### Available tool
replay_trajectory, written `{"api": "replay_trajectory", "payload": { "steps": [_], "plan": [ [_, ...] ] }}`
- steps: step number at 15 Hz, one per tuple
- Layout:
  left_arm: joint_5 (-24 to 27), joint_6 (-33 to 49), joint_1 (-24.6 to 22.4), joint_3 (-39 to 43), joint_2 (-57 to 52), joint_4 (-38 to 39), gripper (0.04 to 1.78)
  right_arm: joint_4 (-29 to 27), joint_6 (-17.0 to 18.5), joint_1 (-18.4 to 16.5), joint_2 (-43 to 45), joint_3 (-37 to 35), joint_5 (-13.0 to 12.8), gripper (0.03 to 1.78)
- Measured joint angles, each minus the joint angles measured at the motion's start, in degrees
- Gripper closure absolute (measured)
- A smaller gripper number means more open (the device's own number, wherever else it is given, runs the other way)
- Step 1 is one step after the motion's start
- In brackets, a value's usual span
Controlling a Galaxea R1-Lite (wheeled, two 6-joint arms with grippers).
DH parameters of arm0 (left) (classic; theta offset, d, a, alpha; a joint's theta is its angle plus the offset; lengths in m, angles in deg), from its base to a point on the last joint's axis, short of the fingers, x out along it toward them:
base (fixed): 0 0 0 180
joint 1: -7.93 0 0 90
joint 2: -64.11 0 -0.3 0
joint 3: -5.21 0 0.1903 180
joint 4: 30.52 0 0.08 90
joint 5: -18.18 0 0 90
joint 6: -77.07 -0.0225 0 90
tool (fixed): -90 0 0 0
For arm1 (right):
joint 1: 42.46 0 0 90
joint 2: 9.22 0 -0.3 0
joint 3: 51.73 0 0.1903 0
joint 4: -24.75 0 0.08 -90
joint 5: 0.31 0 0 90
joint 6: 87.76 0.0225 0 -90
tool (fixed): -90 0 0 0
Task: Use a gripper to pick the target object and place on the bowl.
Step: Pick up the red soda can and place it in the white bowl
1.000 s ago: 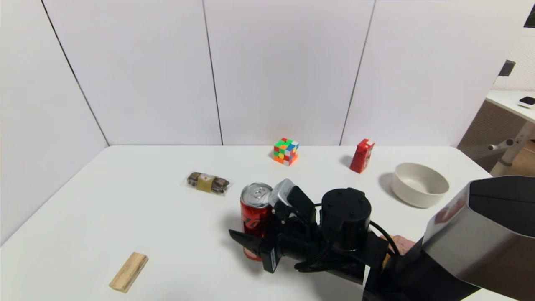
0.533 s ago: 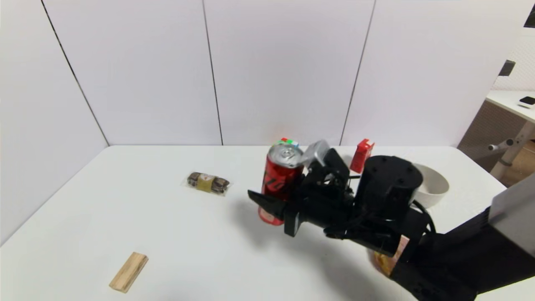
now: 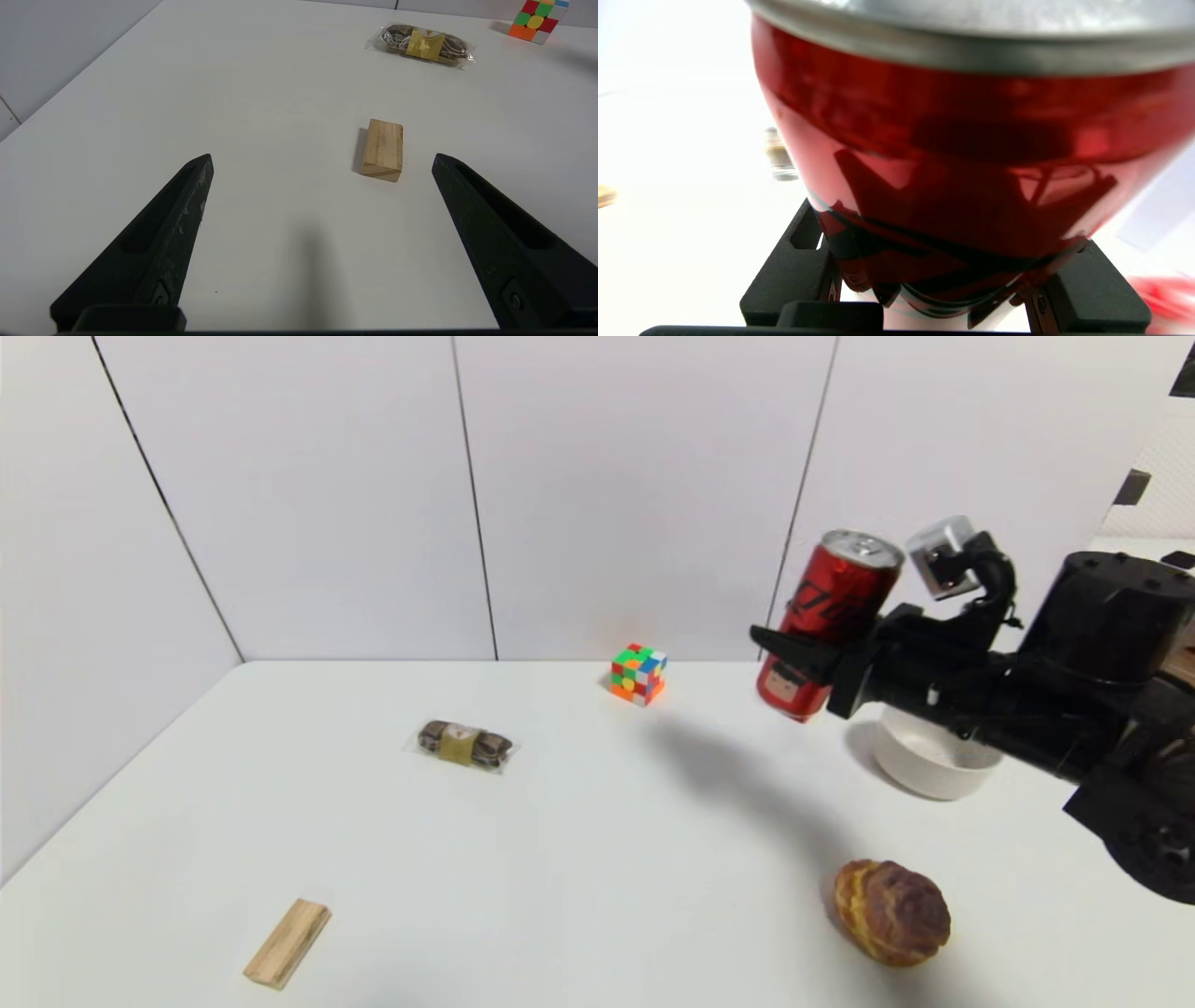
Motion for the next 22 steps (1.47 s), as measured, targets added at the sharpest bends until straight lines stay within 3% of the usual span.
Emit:
{"api": "replay_trajectory", "payload": {
  "steps": [3, 7, 9, 12, 16, 22],
  "plan": [
    [-0.01, 0.0, -0.02, 0.0, 0.0, 0.0, 0.13, -2.86, -0.11, -11.07, 1.15, 1.82, 4.08, 0.82],
    [-0.01, -0.01, -0.02, 0.0, 0.0, 0.0, 0.13, -11.96, -2.1, -24.37, 1.67, 4.46, 12.48, 0.82],
    [-0.01, -0.01, -0.02, 0.0, 0.0, 0.0, 0.13, -13.78, -4.22, -27.68, 1.56, 3.8, 13.24, 0.82],
    [-0.01, 0.0, 0.0, -0.02, 0.0, 0.0, 0.13, -13.69, -6.86, -29.45, 1.84, 0.05, 13.4, 0.82],
    [0.0, 0.0, -0.02, -0.02, 0.0, 0.0, 0.13, -12.26, -8.9, -28.89, 1.05, -3.84, 13.42, 0.82],
    [-0.01, 0.0, 0.0, 0.0, 0.0, 0.0, 0.13, -4.18, -9.16, -28.1, -6.1, -4.63, 13.42, 0.82]
  ]
}}
